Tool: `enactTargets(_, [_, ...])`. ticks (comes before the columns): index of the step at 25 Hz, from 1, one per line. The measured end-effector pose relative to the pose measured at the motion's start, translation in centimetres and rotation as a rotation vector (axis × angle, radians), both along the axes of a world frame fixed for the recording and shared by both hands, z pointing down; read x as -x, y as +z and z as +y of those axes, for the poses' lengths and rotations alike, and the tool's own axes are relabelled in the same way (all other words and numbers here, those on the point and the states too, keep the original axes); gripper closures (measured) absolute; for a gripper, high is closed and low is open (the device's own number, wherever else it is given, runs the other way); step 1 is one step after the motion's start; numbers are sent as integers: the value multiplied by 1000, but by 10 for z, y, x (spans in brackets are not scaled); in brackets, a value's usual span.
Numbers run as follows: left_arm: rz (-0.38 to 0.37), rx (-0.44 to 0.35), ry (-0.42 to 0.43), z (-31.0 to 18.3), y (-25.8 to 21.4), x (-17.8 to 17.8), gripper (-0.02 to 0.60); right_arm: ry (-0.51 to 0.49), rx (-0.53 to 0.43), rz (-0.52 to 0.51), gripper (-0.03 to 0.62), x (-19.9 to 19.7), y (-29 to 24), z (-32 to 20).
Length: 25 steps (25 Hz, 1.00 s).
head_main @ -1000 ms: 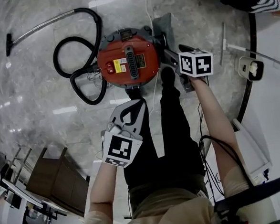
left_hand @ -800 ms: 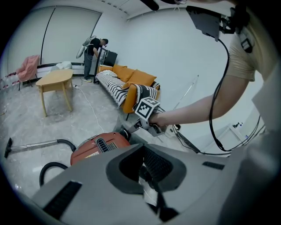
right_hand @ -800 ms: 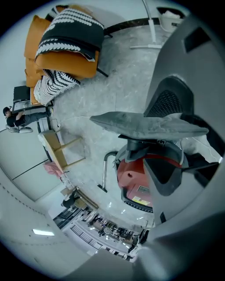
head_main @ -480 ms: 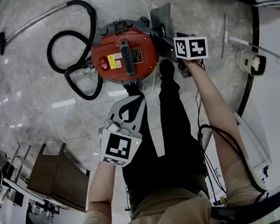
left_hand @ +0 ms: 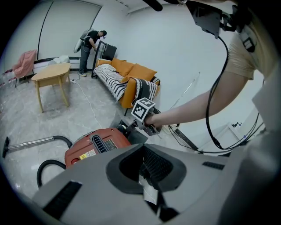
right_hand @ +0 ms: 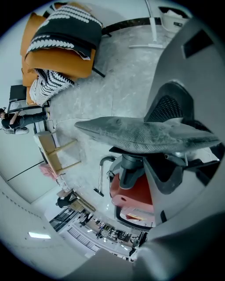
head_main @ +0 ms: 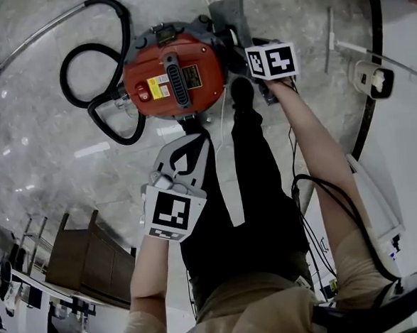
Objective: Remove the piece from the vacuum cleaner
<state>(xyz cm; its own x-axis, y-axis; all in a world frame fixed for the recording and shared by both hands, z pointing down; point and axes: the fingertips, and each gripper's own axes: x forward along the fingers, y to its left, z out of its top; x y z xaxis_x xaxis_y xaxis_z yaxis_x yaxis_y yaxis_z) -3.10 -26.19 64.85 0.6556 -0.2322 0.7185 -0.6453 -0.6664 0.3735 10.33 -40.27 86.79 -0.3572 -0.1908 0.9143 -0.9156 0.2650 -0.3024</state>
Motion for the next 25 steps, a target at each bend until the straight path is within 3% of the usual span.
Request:
enactTargets(2, [-1, 4, 1, 0, 3, -1, 578, -14, 1, 10, 390, -4, 3, 1])
enactTargets(7, [-4, 13, 5, -1, 6, -7, 577, -90, -9, 35, 443, -3, 6, 4])
enactTargets(12, [1, 14, 5, -3, 8, -14, 577, -99, -20, 31, 450, -4, 7, 6])
enactTargets(17, [-10, 20, 11, -5, 13, -17, 577, -231, -54, 140, 472, -8, 15, 15])
enactTargets(21, [-7, 21, 6, -7, 14, -15, 577, -228, -67, 129, 479, -7, 17, 16])
enactTargets(25, [-11, 26, 6, -5, 15, -16, 578, -286, -72, 162, 479, -10, 18, 19])
